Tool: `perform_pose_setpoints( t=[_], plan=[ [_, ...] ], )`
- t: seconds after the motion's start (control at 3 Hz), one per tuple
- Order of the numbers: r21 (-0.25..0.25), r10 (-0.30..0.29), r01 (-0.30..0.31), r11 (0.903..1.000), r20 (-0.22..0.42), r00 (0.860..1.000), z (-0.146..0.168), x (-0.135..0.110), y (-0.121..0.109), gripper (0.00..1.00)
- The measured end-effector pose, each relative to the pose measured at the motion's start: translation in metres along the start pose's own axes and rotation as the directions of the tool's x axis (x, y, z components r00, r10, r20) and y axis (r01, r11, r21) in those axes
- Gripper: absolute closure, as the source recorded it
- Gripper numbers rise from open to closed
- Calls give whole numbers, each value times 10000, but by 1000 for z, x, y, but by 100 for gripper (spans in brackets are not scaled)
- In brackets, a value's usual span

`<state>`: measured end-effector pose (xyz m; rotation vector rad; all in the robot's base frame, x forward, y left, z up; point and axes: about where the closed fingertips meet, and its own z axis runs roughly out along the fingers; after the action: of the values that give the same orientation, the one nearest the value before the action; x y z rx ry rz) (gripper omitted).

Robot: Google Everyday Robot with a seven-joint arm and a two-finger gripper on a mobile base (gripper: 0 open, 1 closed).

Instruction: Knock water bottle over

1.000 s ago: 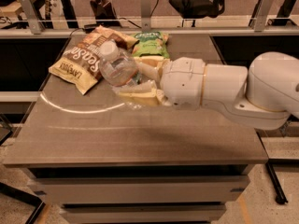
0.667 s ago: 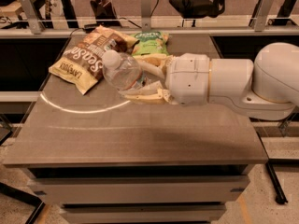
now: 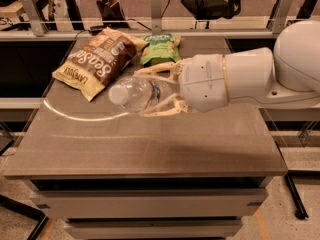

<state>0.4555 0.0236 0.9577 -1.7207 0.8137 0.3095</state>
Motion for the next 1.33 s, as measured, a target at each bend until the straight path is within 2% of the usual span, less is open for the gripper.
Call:
perform_pose_setpoints(
  t=[0.33, 0.67, 1.0, 1.33],
  plan=[
    [-784, -780, 751, 9941, -344, 9964, -1, 3, 7, 100],
    [-1207, -1202, 1134, 9862, -501, 9915, -2, 5, 11, 100],
    [-1237, -1228, 1157, 9855, -514, 9911, -2, 6, 11, 100],
    [-1604, -2595, 2421, 9569, -984, 9607, -3, -7, 2, 100]
  ],
)
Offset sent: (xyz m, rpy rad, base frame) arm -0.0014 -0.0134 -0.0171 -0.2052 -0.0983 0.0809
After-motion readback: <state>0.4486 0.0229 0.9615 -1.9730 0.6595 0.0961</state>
